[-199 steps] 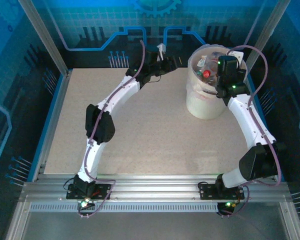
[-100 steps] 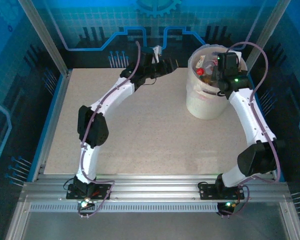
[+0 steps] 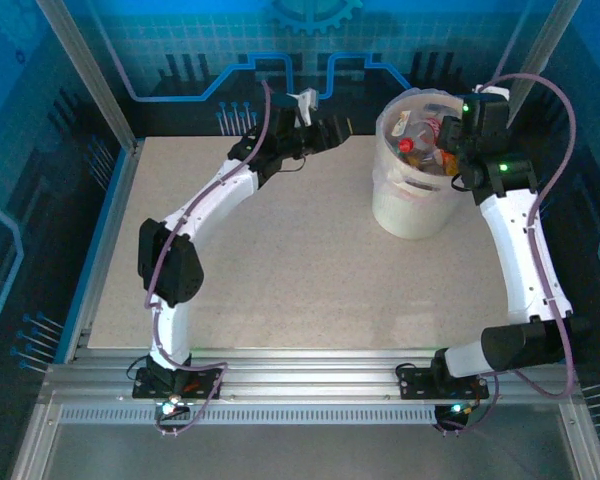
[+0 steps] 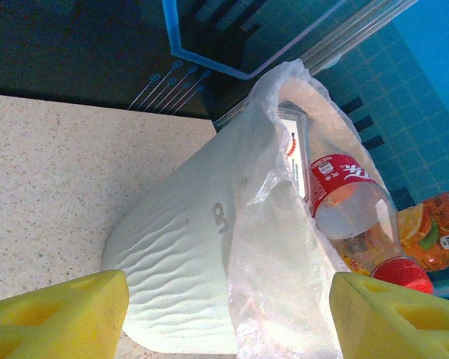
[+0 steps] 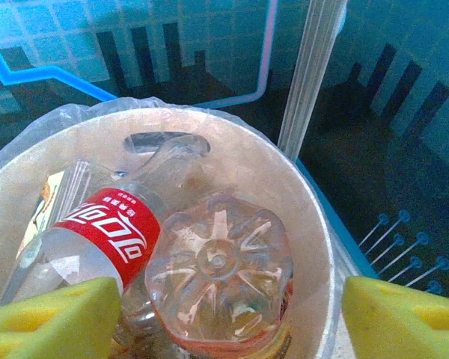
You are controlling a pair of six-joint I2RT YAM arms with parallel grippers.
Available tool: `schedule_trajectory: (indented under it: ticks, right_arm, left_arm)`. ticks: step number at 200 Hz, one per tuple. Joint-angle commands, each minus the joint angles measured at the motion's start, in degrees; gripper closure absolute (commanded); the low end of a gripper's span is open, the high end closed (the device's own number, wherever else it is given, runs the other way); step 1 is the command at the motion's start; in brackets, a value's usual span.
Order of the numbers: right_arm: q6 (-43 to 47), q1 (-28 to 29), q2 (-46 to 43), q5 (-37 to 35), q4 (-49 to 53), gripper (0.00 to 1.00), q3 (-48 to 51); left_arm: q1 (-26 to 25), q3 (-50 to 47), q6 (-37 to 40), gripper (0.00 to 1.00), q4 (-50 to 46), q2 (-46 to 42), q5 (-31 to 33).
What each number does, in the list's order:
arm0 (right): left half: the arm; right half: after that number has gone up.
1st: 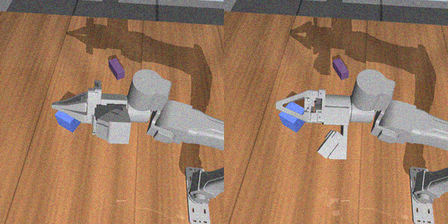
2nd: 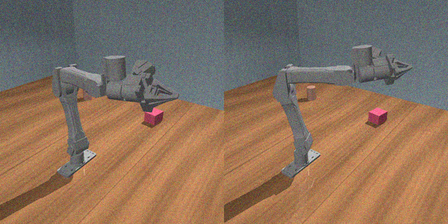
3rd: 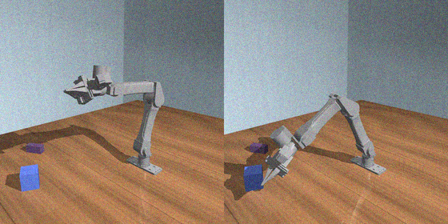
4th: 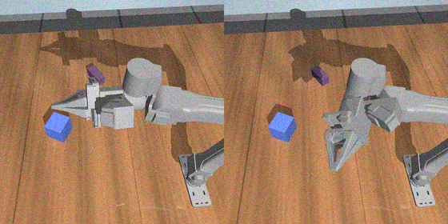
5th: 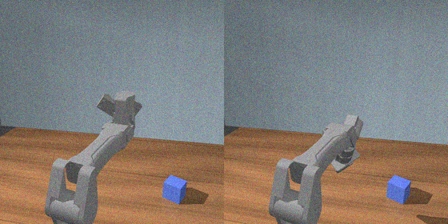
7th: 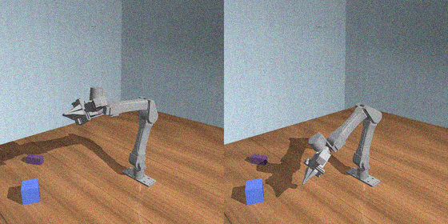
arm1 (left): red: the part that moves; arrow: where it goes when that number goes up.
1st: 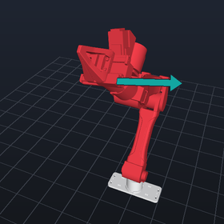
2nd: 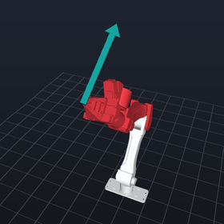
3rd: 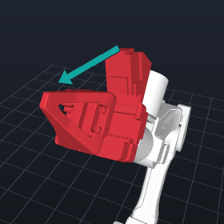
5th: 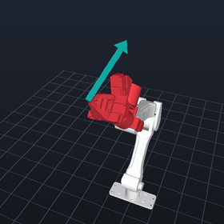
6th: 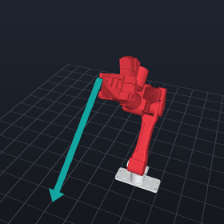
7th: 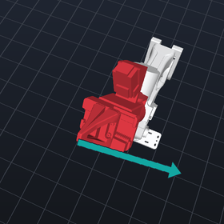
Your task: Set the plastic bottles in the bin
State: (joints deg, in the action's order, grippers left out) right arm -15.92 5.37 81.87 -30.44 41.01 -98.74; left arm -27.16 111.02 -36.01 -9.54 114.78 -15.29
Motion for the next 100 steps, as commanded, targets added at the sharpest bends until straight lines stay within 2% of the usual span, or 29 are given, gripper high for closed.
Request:
schedule_trajectory:
  ticks: [1,51,100]
  right_arm:
    - [-2.0,-2.4,0.3,6.1,0.6,0.34,-1.1]
    - [-2.1,-3.1,0.8,12.3,0.6,0.55,0.2]
    - [-2.4,-2.9,-1.2,18.8,-0.4,0.66,5.4]
  left_arm:
    - [0.3,-1.4,2.1,0.27,1.5,-2.7,-1.0]
    - [0.3,-3.2,2.3,0.27,1.9,-3.3,-0.8]
    - [0.3,-4.0,2.2,0.28,2.3,-3.2,-0.9]
